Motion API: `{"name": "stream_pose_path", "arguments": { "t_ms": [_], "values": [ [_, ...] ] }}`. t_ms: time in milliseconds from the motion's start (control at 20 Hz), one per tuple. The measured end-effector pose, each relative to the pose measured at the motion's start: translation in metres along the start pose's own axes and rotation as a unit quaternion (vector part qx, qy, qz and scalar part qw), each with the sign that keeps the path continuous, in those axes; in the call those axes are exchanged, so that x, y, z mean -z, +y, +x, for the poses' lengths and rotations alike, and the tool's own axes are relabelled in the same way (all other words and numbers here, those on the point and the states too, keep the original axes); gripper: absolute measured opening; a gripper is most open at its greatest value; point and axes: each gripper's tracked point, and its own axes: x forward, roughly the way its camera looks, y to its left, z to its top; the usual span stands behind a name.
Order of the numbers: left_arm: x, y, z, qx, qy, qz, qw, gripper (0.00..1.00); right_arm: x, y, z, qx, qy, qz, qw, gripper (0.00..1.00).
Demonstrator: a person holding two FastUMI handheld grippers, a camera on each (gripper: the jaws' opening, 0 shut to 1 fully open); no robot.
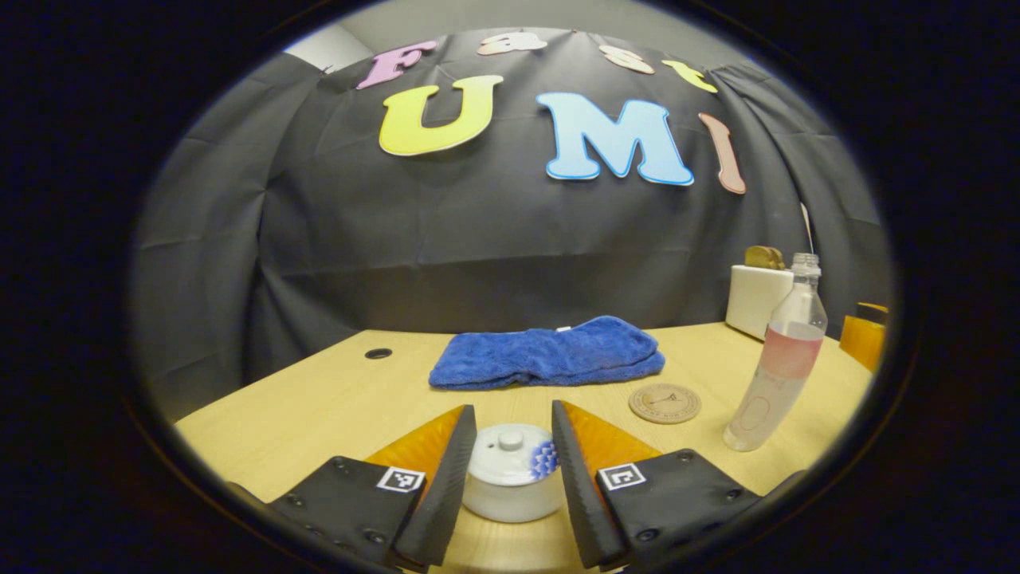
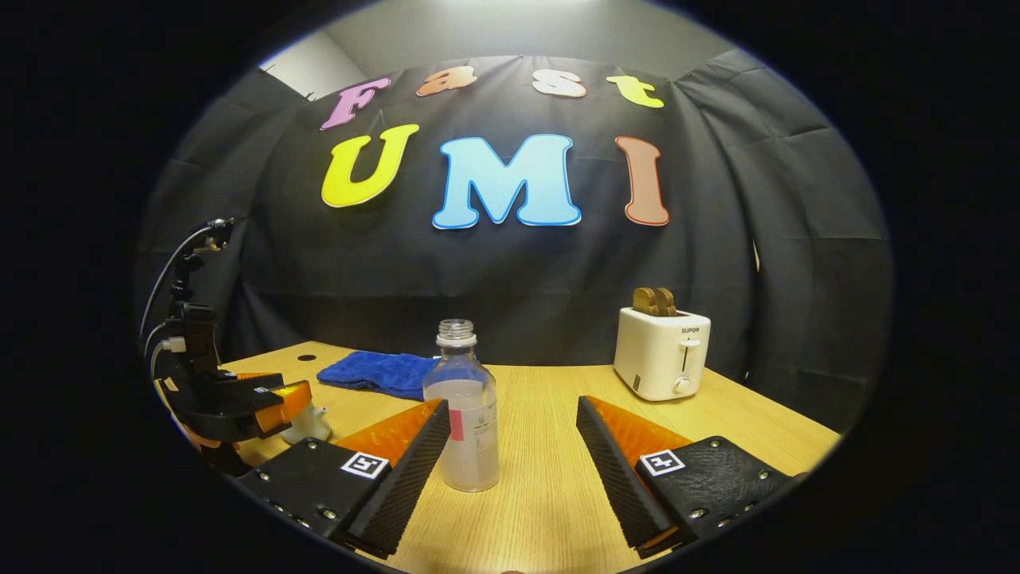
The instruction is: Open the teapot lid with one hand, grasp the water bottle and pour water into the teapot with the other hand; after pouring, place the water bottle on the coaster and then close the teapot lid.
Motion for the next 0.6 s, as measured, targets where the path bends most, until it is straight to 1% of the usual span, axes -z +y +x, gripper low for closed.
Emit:
{"name": "stream_pose_path", "arguments": {
  "t_ms": [50, 100, 250, 300, 350, 400, 600],
  "values": [
    [0.0, 0.001, 0.0, 0.001, -0.002, -0.002, 1.0, 0.61, 0.0, -0.002, 0.0, 0.001, 0.0, 0.002, 1.0, 0.99],
    [-0.002, 0.001, -0.003, 0.004, -0.004, -0.005, 1.0, 0.49, 0.001, -0.003, 0.0, 0.003, 0.001, 0.003, 1.0, 0.99],
    [0.0, 0.0, -0.001, 0.004, 0.0, 0.001, 1.0, 0.42, 0.004, -0.003, 0.002, 0.003, 0.004, 0.006, 1.0, 0.99],
    [0.005, 0.001, 0.007, 0.004, -0.006, -0.001, 1.0, 0.41, 0.006, -0.002, 0.002, 0.002, 0.006, 0.007, 1.0, 0.99],
    [-0.006, 0.001, 0.001, 0.003, -0.011, -0.009, 1.0, 0.31, 0.006, -0.001, 0.003, 0.001, 0.008, 0.007, 1.0, 0.99],
    [-0.001, 0.001, -0.001, 0.004, -0.007, -0.007, 1.0, 0.2, 0.007, -0.001, 0.003, 0.001, 0.009, 0.006, 1.0, 0.99],
    [-0.003, 0.001, -0.002, 0.005, -0.01, -0.007, 1.0, 0.2, 0.009, 0.001, 0.005, 0.0, 0.01, 0.003, 1.0, 0.99]
  ]
}}
